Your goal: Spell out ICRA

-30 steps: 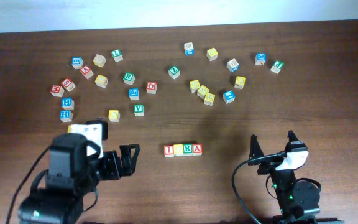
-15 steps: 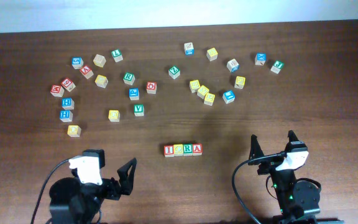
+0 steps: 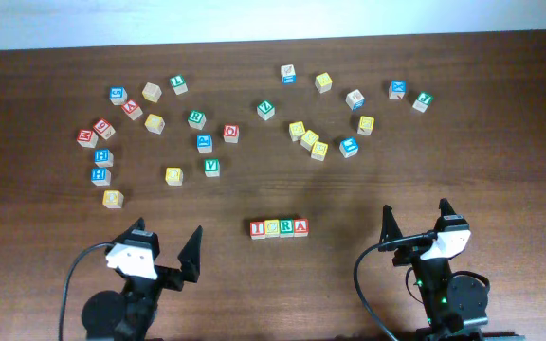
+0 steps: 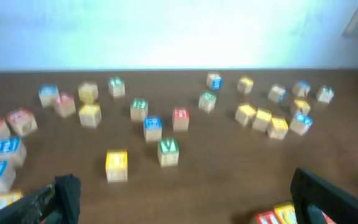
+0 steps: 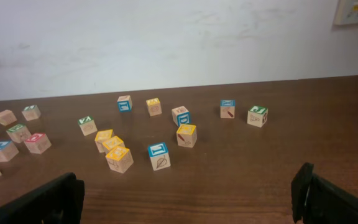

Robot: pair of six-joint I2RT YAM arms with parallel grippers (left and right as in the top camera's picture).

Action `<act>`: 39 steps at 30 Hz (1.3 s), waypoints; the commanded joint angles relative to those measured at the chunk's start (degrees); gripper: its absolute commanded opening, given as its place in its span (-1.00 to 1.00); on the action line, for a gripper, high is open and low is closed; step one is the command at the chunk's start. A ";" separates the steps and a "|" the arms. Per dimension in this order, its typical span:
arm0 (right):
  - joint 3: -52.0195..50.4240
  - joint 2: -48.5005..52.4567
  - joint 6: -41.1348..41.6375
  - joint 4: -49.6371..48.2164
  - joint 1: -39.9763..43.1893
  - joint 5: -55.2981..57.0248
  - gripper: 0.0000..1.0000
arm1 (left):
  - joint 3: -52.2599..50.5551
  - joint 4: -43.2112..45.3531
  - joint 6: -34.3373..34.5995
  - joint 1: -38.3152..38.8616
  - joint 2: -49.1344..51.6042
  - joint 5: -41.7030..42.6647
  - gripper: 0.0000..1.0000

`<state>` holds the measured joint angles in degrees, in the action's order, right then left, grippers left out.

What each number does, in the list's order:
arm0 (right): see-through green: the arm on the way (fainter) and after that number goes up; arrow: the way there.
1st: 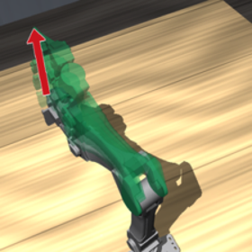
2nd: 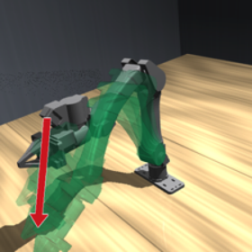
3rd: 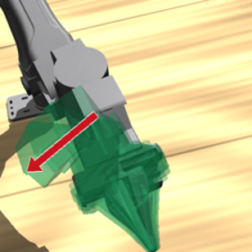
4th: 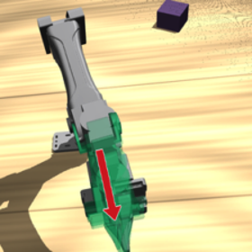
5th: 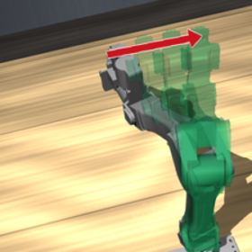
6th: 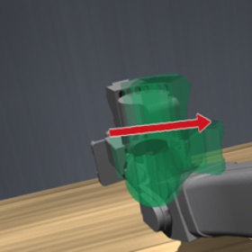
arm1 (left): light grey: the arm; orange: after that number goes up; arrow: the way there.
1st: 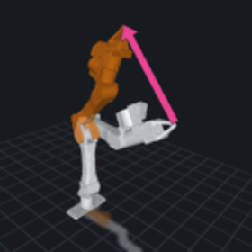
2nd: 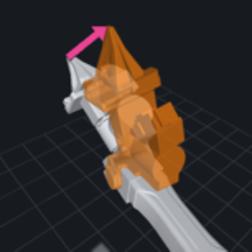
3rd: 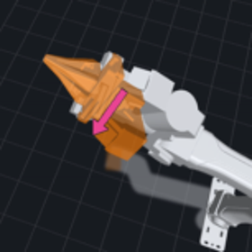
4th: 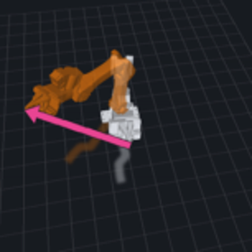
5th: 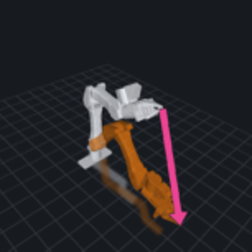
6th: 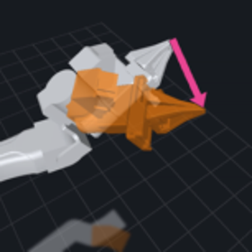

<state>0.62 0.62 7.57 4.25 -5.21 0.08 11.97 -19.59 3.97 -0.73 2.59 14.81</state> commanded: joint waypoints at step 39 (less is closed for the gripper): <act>-0.31 -0.42 0.35 0.44 0.42 0.46 0.97 | -11.45 14.84 -1.01 -1.25 -2.29 -14.43 0.98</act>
<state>0.62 0.64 7.57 4.25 -5.21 0.05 0.95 -4.71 4.01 -2.26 0.84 0.99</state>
